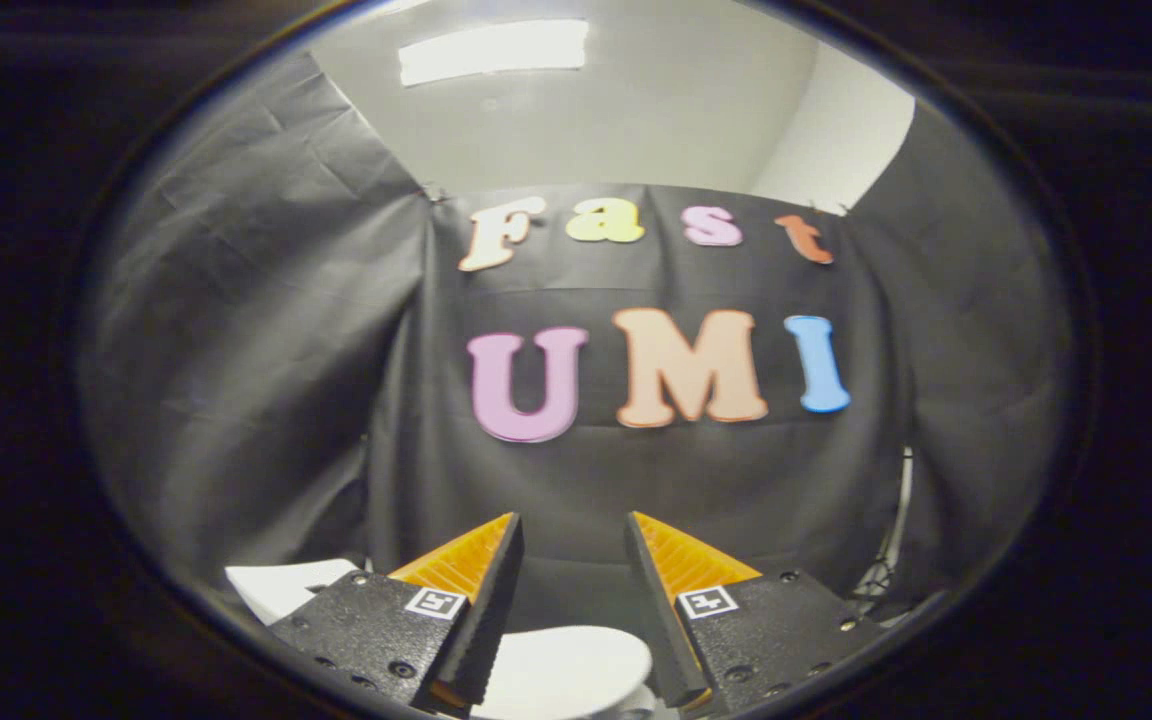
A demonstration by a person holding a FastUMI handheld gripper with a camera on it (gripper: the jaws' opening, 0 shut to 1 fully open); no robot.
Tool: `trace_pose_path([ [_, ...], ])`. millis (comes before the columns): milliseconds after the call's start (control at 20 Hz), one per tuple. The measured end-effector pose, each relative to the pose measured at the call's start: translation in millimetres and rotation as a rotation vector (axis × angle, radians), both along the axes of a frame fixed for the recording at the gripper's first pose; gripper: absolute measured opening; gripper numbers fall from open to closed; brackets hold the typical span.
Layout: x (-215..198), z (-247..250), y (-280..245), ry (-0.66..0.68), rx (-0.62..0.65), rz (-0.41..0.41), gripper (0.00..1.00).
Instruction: Open the toilet lid.
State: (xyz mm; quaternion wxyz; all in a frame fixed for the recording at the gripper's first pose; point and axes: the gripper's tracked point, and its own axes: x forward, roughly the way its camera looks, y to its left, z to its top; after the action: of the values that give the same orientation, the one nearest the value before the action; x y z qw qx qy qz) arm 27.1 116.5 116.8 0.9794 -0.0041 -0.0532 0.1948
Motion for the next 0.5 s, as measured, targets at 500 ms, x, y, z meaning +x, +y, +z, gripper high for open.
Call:
trace_pose_path([
  [500, 10, -33, -169, 0.057, -0.062, -0.214, 0.63],
])
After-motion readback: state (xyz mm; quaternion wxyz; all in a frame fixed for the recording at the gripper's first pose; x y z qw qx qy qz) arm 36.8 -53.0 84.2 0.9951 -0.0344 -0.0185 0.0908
